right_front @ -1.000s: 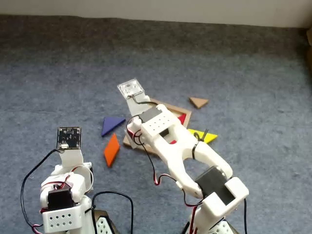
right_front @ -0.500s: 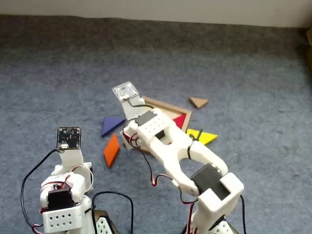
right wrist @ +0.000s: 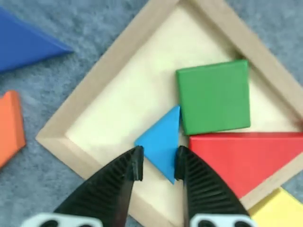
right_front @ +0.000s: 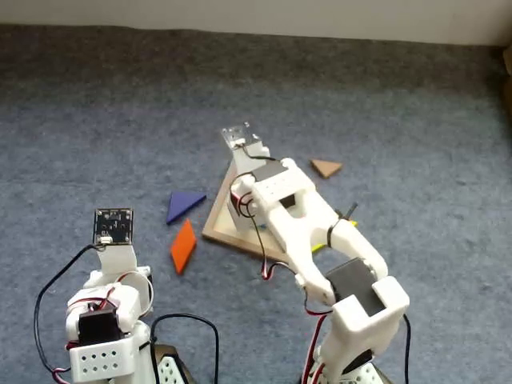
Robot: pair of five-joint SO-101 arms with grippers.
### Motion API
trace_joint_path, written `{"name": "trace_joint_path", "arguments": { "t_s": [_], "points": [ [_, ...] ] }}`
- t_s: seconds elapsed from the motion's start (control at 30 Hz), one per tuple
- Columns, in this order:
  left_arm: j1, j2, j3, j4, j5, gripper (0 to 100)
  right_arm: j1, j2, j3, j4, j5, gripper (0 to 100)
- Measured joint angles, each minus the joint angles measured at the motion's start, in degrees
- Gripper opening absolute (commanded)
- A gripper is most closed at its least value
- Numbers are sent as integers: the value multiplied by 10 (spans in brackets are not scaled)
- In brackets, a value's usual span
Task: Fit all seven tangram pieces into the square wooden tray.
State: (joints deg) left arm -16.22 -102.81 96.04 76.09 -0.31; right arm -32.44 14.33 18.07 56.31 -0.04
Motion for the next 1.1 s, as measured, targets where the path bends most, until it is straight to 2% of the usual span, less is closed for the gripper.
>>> {"name": "trace_joint_path", "arguments": {
  "t_s": [0.4, 0.6, 0.7, 0.87, 0.97, 1.1],
  "points": [
    [0, 0, 0, 0, 0, 7, -18, 7, -20, 14, 1, 132],
    [0, 0, 0, 0, 0, 7, -27, 29, -30, 15, 2, 200],
    [0, 0, 0, 0, 0, 7, -33, 37, -32, 15, 2, 160],
    [0, 0, 0, 0, 0, 7, -27, 40, -44, 16, 2, 12],
    [0, 0, 0, 0, 0, 7, -25, 52, -60, 16, 2, 6],
    [0, 0, 0, 0, 0, 7, -13, 55, -70, 27, 37, 6]
  ]
}}
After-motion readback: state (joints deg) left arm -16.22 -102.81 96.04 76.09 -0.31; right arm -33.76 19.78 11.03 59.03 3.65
